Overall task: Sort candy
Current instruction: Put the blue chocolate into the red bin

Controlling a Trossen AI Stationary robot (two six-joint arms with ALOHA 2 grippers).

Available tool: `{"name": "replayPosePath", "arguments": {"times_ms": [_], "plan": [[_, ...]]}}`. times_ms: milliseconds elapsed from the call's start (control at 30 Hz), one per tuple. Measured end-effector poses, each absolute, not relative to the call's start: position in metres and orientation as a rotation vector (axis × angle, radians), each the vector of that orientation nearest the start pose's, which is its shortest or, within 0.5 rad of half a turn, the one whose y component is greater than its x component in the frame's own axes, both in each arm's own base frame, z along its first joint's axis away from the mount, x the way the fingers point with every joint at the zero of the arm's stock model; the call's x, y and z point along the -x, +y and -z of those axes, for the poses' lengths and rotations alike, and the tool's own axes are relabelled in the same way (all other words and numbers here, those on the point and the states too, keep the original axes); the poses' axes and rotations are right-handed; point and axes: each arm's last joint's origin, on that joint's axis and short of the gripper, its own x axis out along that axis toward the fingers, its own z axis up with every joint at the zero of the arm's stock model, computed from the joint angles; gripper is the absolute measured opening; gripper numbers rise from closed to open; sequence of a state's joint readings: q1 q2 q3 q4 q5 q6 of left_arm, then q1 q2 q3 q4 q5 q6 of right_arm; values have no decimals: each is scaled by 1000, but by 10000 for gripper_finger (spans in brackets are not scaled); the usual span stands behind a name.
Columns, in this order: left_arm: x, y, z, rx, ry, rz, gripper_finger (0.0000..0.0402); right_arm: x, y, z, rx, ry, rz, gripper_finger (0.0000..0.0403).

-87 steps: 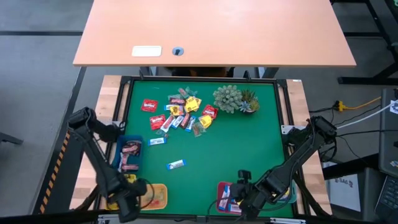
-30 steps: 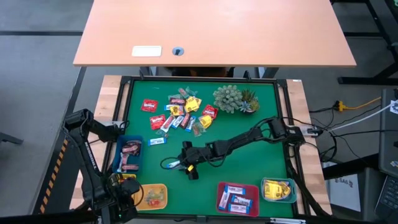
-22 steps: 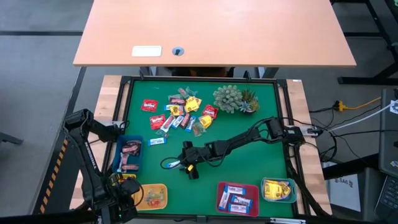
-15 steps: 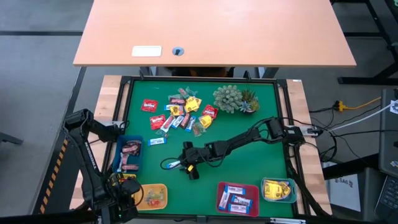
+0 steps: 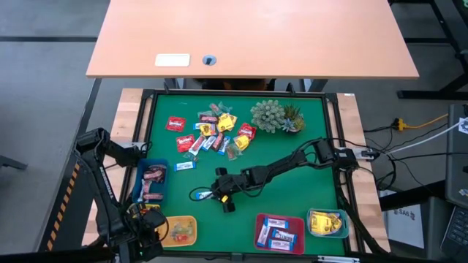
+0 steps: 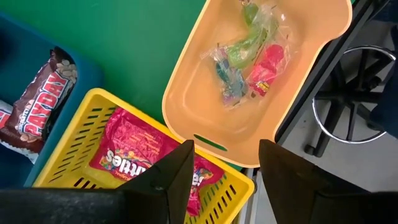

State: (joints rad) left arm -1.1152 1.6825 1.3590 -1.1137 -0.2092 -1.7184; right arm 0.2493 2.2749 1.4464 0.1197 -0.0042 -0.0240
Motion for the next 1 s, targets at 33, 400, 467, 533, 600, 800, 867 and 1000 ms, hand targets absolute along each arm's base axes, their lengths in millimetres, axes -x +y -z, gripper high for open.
{"name": "replayPosePath", "arguments": {"times_ms": [33, 400, 467, 533, 600, 800, 867, 1000], "plan": [[-143, -279, -250, 543, 1287, -390, 166, -459, 117, -102, 109, 703, -254, 114], [-144, -279, -250, 549, 1285, -386, 166, -459, 117, -102, 105, 704, -264, 116], [-144, -280, -250, 553, 1284, -384, 166, -459, 117, -103, 103, 702, -268, 116], [-144, -280, -250, 554, 1284, -385, 166, -459, 118, -104, 95, 702, -291, 117], [-144, -280, -250, 553, 1285, -385, 166, -459, 118, -107, 86, 699, -317, 117], [-144, -280, -250, 553, 1284, -384, 166, -466, 130, -124, 71, 702, -390, 117], [-144, -280, -250, 554, 1284, -384, 166, -470, 134, -134, 69, 710, -414, 117], [-144, -280, -250, 554, 1281, -383, 166, -473, 144, -152, 80, 759, -453, 117]]}}
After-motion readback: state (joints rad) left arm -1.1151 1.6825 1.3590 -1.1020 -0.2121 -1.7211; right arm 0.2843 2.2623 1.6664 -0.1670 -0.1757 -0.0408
